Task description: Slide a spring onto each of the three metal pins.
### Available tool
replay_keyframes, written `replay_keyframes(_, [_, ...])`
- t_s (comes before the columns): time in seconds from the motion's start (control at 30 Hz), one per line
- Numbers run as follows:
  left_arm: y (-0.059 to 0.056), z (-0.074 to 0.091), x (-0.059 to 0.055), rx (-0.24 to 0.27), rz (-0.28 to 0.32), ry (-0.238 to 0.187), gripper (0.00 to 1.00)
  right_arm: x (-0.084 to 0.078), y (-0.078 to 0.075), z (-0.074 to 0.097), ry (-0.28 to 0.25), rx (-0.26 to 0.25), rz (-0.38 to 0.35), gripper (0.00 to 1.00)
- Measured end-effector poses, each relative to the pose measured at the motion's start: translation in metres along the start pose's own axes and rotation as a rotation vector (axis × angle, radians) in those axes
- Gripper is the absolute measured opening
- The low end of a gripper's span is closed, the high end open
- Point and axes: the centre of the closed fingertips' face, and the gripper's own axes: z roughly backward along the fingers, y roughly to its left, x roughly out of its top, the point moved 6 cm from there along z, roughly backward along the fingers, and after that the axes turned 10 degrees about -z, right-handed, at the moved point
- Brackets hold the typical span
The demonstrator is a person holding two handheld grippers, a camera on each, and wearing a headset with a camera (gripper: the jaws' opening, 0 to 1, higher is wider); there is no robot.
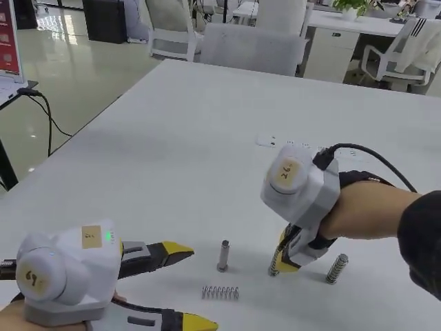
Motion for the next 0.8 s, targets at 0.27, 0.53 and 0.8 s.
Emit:
replay_keyframes(0.27, [-0.0009, 0.0006, -0.0003, 0.001, -0.001, 0.001, 0.56, -0.007, 0.0011, -0.0068, 0.014, 0.008, -0.01, 0.09])
replay_keyframes(0.53, [-0.0018, 0.0004, 0.0003, -0.002, -0.003, 0.002, 0.56, -0.0091, 0.0011, -0.0078, 0.009, 0.012, -0.019, 0.11])
replay_keyframes(0.8, [-0.0027, -0.0001, 0.0003, -0.007, -0.004, 0.006, 0.56, -0.0096, 0.0012, -0.0052, 0.001, 0.005, -0.017, 0.17])
